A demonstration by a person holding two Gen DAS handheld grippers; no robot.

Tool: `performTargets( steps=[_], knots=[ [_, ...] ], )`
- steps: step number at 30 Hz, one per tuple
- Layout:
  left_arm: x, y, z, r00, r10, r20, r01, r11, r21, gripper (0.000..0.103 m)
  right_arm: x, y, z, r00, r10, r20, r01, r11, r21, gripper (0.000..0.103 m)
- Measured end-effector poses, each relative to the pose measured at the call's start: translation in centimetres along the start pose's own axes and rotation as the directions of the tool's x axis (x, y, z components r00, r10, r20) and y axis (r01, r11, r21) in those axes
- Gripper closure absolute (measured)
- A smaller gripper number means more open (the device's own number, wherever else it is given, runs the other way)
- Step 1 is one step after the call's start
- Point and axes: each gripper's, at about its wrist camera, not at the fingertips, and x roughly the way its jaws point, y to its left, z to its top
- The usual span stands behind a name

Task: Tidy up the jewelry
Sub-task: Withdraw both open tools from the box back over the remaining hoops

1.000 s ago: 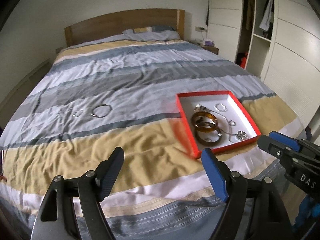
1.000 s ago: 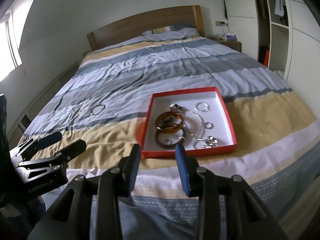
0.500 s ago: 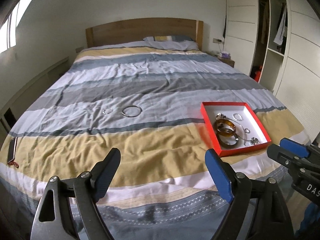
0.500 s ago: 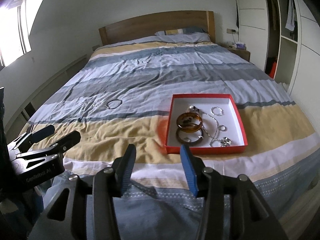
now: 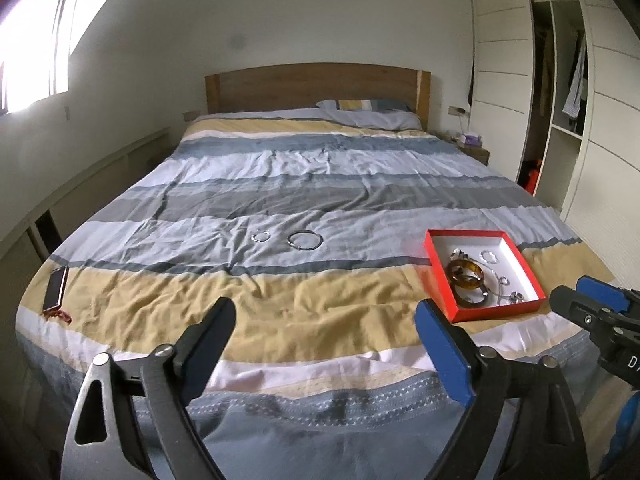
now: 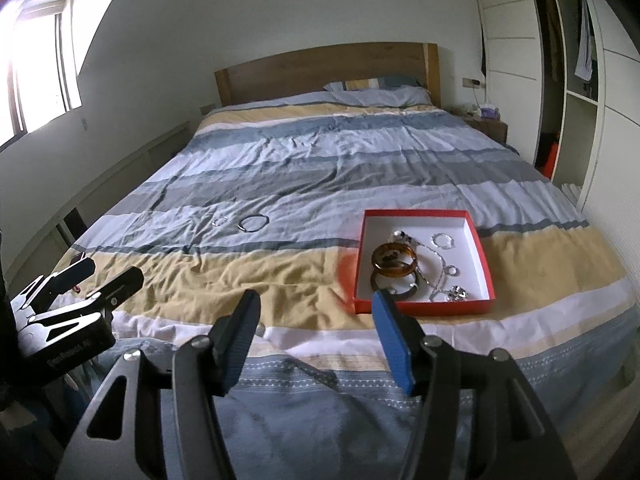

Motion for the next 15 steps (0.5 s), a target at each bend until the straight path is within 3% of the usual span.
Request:
performTargets(
  steps=[7,15],
  knots=[
    [-2.7,1.1,0.0,0.999,0.005,0.047,-0.003,1.000,-0.028,0.004,-2.3,2.2,0.2,0.999,0.000,0.044,0.002,0.999,-0.048,0.047],
    [-4.8,3.0,-0.3,0.993,0.083,0.085,-0.079,0.996,-0.050,0.003,-4.4,4.4,0.6,0.993,-0.055,0.100,0.065,0.993,-0.098,0.046]
  ],
)
